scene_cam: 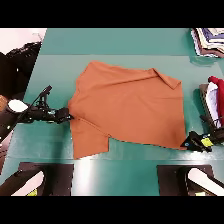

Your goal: Fold the shirts.

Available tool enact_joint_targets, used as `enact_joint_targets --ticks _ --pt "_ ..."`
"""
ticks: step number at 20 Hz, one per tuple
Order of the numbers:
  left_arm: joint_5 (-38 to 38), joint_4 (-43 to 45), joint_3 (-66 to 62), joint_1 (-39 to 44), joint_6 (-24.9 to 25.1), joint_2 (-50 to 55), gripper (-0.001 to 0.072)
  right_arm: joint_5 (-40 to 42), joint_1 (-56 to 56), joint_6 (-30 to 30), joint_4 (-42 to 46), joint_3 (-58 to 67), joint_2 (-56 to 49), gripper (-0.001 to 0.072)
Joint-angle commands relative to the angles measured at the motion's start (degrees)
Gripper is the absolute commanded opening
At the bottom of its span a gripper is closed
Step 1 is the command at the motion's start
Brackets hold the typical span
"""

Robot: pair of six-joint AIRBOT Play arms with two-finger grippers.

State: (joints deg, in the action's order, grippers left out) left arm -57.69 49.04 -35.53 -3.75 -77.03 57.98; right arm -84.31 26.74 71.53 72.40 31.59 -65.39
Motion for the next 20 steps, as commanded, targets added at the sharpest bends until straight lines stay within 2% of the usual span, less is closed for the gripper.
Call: enact_joint_targets --ticks 1,2,3,6,9,11,14,20 --pt "-0.28 0.0 -0.07 0.02 0.68 -0.04 0.0027 1.57 -3.82 0.48 1.16 -0.22 -1.01 0.0178" --pt "-0.55 0.0 -0.07 0.02 0.96 -0.07 0.0027 2.29 -4.87 0.44 1.18 -0.22 -0.2 0.0066" --pt "-0.94 0.0 -0.07 0.02 0.96 -0.07 0.0026 2.97 -5.7 0.44 1.11 -0.22 1.11 0.0017" --pt "-1.33 0.09 -0.74 0.02 0.48 -2.69 0.0026 3.39 -8.66 0.48 0.09 2.91 6.49 0.0016" --pt "-1.9 0.39 -8.87 0.02 -1.03 -8.94 0.0025 5.66 -12.52 0.61 -5.55 14.36 12.94 0.0016" --pt "-2.12 0.44 -19.02 0.02 -1.46 -12.2 0.0025 9.22 -15.17 2.01 -8.63 25.24 15.72 0.0016" --pt "-2.38 0.46 -38.53 0.02 -1.57 -13.94 0.0027 13.9 -18.6 2.14 -8.11 44.02 17.27 0.0015" --pt "2.1 1.77 -73.2 0.0 -1.62 -13.94 0.0027 17.42 -19.02 2.05 -6.05 74.97 17.14 0.0016"
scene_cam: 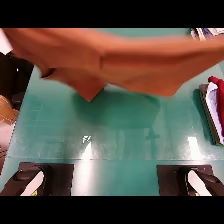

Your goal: Fold the shirts.

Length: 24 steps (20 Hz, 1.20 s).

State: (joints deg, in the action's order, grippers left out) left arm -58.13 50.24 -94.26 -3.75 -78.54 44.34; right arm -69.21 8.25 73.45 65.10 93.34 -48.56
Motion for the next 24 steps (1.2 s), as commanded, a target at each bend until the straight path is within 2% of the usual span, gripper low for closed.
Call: enact_joint_targets --ticks 1,5,8,11,17,20,24 --pt "3.13 0.59 -18.47 0.02 -0.37 -0.31 0.0027 1.9 -0.52 0.17 2.67 16.59 0.31 0.0016" --pt "4.61 0.31 -30.84 0.02 -5.07 -0.31 0.0026 -0.63 -0.52 0.22 8.52 25.59 0.31 0.0016" --pt "3.52 1.09 -32.33 0.0 -5.66 -0.28 0.0026 -1.11 -0.52 0.2 8.57 24.83 1.22 0.0016" --pt "0.94 6.97 -22.64 0.02 -8.46 -0.28 0.0026 -1.31 -0.52 0.22 8.37 17.73 1.4 0.0015" --pt "-9.33 6.78 5.07 0.02 -8.31 9.03 0.0027 -10.16 -0.59 0.22 7.91 5.62 -10.69 0.0015" --pt "-7.26 6.78 15.41 0.02 -6.36 17.31 0.0027 -10.78 -0.59 0.22 7.91 -1.7 -19.76 0.0015" --pt "0.5 5.46 18.91 0.02 -5.46 31.54 0.0027 -4.35 -0.68 0.22 7.61 -8.41 -32.76 0.0015"
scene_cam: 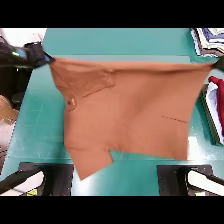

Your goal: Fold the shirts.

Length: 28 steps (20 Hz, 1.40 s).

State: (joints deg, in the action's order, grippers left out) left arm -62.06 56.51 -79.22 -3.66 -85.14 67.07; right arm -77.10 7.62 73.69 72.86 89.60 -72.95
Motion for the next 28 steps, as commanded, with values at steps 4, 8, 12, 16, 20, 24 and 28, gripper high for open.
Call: enact_joint_targets --ticks 4,8,12,16,20,24,28 --pt "17.51 -12.2 1.27 -0.07 6.25 20.04 0.0027 11.89 0.31 -0.02 -9.31 -0.15 -19.91 0.0015" --pt "20.94 -16.15 -6.1 -0.07 10.62 25.33 0.0027 13.97 -0.33 0.0 -13.25 10.91 -26.05 0.0015" --pt "14.64 -9.14 -8.9 -0.07 10.62 25.24 0.0027 9.77 -0.79 -0.31 -12.63 14.32 -26.23 0.0015" --pt "0.63 3.61 -8.31 -0.07 9.57 25.35 0.0026 6.95 -2.03 -0.31 -5.64 6.45 -23.5 0.0015" --pt "-3.87 6.95 -3.69 -0.07 9.49 25.38 0.0027 11.19 -4.59 -0.33 -3.8 -5.81 -20.87 0.0015" --pt "-3.98 6.75 3.06 -0.07 9.44 25.4 0.0027 14.14 -7.06 -0.26 -3.91 -12.24 -20.48 0.0016" --pt "-5.03 7.21 3.65 -0.09 5.4 25.24 0.0523 12.09 -8.39 -0.28 -3.78 -12.13 -19.82 0.0069"
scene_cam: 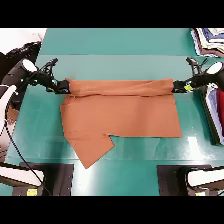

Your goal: Fold the shirts.

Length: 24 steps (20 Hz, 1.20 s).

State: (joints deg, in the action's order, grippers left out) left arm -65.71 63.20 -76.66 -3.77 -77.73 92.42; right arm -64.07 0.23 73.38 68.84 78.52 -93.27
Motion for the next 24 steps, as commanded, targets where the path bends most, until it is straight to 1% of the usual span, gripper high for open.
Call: enact_joint_targets --ticks 1,2,5,7,9,11,14,16,19,24 --pt "-2.64 0.83 1.07 0.02 -2.03 -0.57 0.055 -3.23 -0.76 0.04 0.22 0.35 0.55 0.0304" --pt "-3.98 1.66 1.09 0.02 -2.01 -1.31 0.0533 -6.49 -0.2 0.04 0.2 1.97 0.57 0.0368" --pt "-8.17 6.19 2.25 0.02 -3.58 -6.75 0.0533 -17.0 2.84 0.02 0.24 5.99 1.64 0.0366" --pt "-8.37 7.56 7.63 0.04 -5.09 -13.05 0.0533 -19.08 5.49 0.02 0.2 4.55 4.83 0.0366" --pt "-8.68 7.56 16.33 0.04 -5.46 -20.26 0.0533 -18.49 7.98 0.02 0.15 -0.22 9.81 0.0366" --pt "-10.71 6.97 25.92 0.04 -7.74 -27.32 0.0534 -17.22 10.05 0.0 0.13 -5.92 14.97 0.0366" --pt "-12.52 3.87 39.43 0.04 -11.04 -37.13 0.0533 -12.22 12.07 0.0 0.04 -13.42 21.42 0.0366" --pt "-12.31 0.68 46.42 0.04 -11.91 -41.88 0.0533 -8.76 12.04 0.0 -0.22 -17.27 24.85 0.0366" --pt "-10.05 -4.87 52.54 0.04 -11.87 -43.74 0.0533 -5.99 11.72 0.0 -0.31 -20.63 28.06 0.0365" --pt "-1.7 -9.18 55.17 0.63 -10.34 -43.74 0.0533 -7.13 11.78 0.0 -0.35 -21.49 29.03 0.0366"
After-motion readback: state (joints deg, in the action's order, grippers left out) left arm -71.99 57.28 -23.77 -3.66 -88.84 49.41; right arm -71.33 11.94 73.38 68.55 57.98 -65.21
